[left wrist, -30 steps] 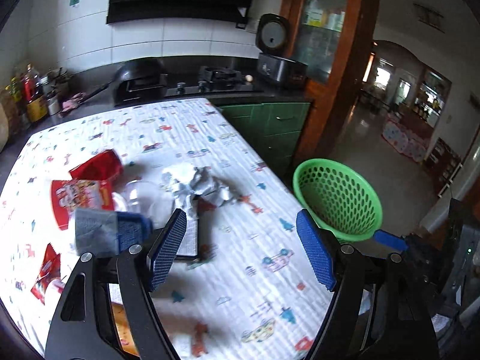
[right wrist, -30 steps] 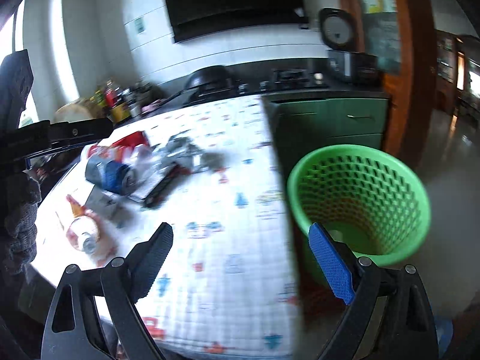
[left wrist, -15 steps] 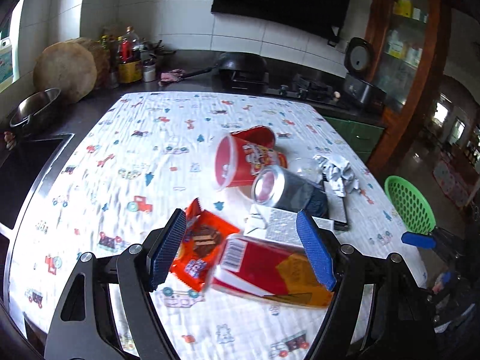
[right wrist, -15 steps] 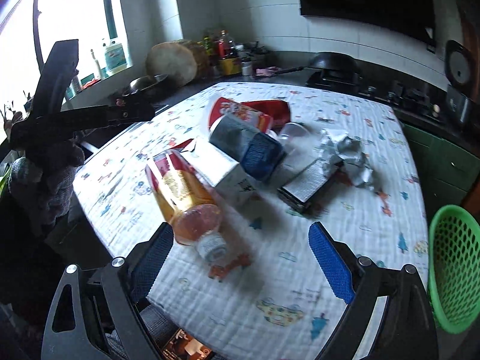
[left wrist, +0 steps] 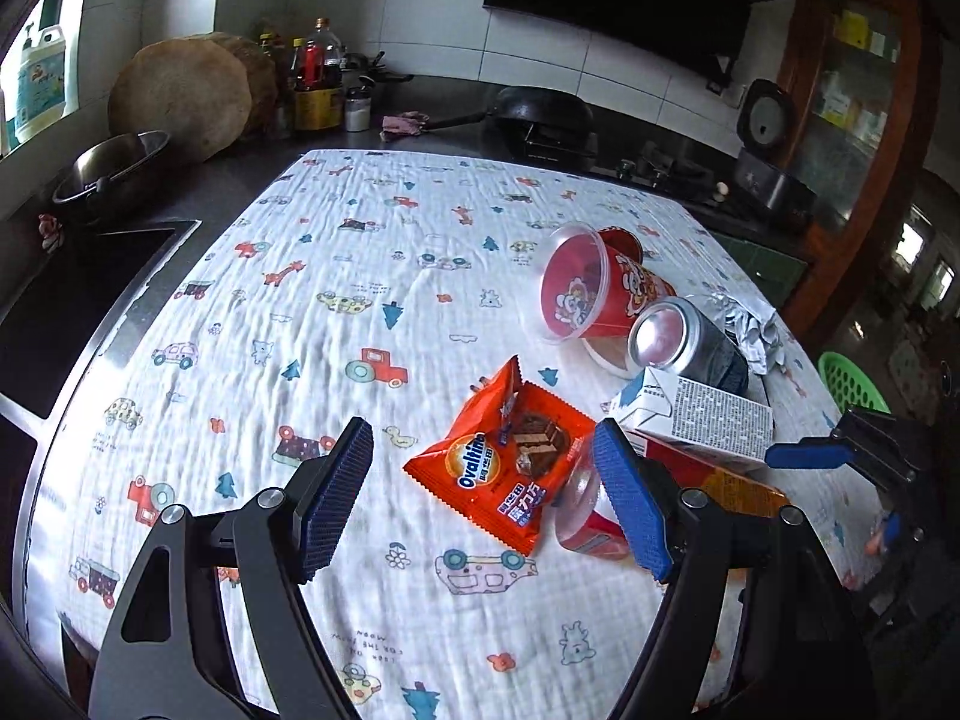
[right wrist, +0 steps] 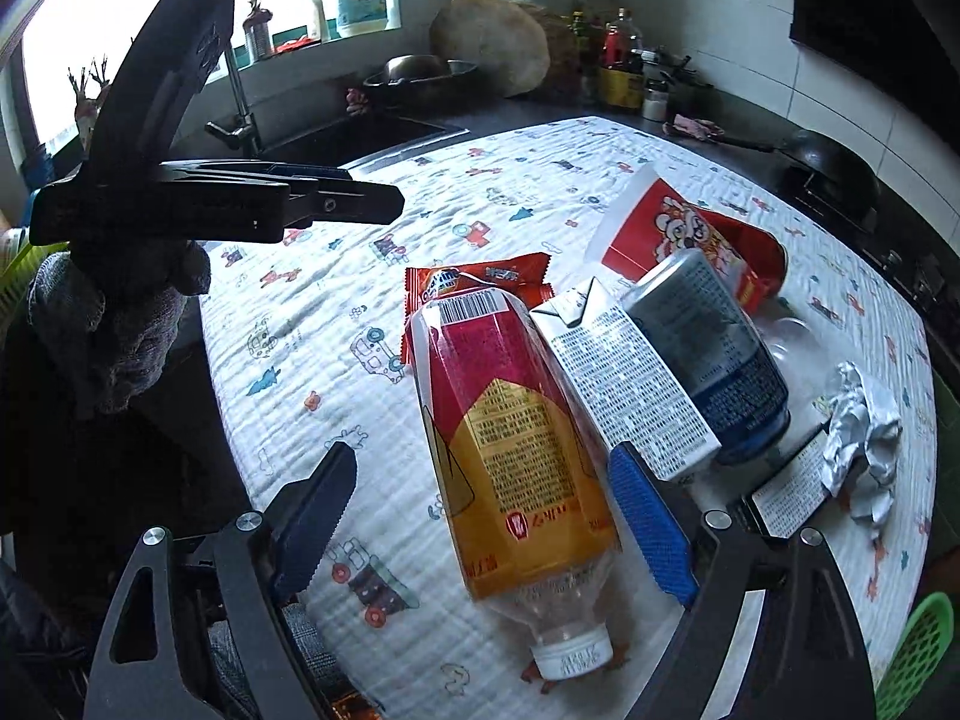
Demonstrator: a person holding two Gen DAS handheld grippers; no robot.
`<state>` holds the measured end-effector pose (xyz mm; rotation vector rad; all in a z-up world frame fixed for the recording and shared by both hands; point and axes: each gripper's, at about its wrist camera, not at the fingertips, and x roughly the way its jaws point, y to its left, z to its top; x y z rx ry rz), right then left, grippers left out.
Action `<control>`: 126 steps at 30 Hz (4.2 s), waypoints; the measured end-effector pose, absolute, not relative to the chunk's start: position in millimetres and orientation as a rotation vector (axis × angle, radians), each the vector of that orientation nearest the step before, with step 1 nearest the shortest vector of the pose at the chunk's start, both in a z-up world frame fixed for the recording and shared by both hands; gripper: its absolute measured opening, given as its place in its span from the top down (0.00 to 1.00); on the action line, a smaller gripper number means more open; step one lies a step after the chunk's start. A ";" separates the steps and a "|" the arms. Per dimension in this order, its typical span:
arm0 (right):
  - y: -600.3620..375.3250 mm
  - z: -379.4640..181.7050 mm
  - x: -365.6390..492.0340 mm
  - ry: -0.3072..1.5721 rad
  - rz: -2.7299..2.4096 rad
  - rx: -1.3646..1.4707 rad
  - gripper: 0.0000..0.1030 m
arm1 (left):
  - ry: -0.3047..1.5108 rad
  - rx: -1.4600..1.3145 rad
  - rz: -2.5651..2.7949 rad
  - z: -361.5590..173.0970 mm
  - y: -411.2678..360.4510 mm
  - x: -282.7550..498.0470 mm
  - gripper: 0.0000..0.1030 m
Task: Collect trash
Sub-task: 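Grasp the red-and-yellow drink bottle with the right tool while the left tool returns to the table, then grasp the orange Ovaltine packet with the left tool while the right tool lifts the bottle, then drop the bottle into the green basket with the right tool while the left tool carries the packet toward it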
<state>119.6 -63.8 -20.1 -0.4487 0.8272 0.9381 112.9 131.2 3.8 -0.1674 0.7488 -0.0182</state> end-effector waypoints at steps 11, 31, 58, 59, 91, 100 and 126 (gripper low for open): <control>-31.8 -35.6 138.6 0.884 0.951 -0.587 0.24 | 0.789 -0.115 -0.057 -11.9 152.8 130.0 0.27; -31.8 -50.3 129.6 0.878 0.878 -0.666 0.29 | 0.869 0.033 -0.173 -35.0 136.5 150.7 0.27; -172.6 -0.5 125.8 0.875 0.702 -0.219 0.30 | 0.920 0.261 -0.200 -66.0 74.1 174.1 0.38; -177.4 -0.4 126.5 0.874 0.695 -0.206 0.30 | 0.917 0.261 -0.198 -65.6 73.6 172.7 0.39; -347.3 15.1 148.8 0.784 0.368 0.084 0.30 | 0.811 0.018 -0.261 3.0 86.3 116.5 0.63; -434.7 12.6 173.6 0.764 0.135 0.106 0.30 | 0.768 -0.003 -0.358 35.6 45.4 125.4 0.63; -546.2 -103.5 268.5 1.057 -0.116 0.174 0.31 | 0.746 0.027 -0.746 68.9 -172.4 214.4 0.64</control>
